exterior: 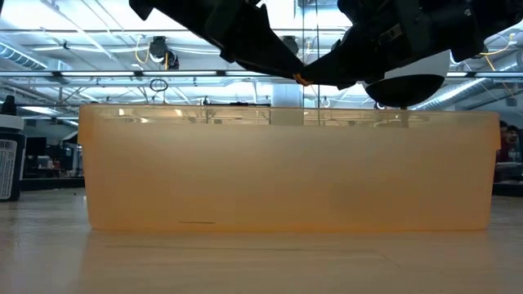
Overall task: Pick & Place food coloring
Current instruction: Put the small orange food coloring bottle into the orange bin
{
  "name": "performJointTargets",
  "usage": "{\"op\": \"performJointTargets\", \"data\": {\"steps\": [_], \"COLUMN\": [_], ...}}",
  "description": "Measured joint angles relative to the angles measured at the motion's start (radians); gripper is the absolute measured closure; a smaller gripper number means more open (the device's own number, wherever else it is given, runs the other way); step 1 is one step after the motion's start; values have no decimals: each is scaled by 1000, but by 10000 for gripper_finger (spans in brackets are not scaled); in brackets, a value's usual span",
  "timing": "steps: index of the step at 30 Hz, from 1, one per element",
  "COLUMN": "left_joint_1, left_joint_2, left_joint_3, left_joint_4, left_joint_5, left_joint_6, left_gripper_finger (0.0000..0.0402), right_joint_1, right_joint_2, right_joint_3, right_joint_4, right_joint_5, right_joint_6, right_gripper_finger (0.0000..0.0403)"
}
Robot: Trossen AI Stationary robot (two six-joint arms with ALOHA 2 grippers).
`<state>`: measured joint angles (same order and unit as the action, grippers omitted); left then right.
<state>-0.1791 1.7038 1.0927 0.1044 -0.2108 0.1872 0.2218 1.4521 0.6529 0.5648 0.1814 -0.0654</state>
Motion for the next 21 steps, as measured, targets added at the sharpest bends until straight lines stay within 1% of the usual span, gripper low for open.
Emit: {"op": "performJointTargets", "data": {"steps": [5,8,11,21], "left_joint_1": [0,0,-6,-14], "left_joint_2": [-3,-3,-3,-3], "left_joint_3": [0,0,0,0], "left_joint_4": [2,1,-8,-4], "left_joint_5": [0,0,1,4], "left_joint_6": [2,13,25,24], "left_gripper_finger": [136,149,179,301], "right_joint_1": [0,0,0,0], "right_joint_2": [0,0,0,0], "right_joint_3": [0,0,0,0], "right_joint_4": [0,0,0,0], "right_joint_5": [0,0,0,0], "right_joint_6": [0,0,-1,-1], "right_gripper_finger": [369,369,369,369]}}
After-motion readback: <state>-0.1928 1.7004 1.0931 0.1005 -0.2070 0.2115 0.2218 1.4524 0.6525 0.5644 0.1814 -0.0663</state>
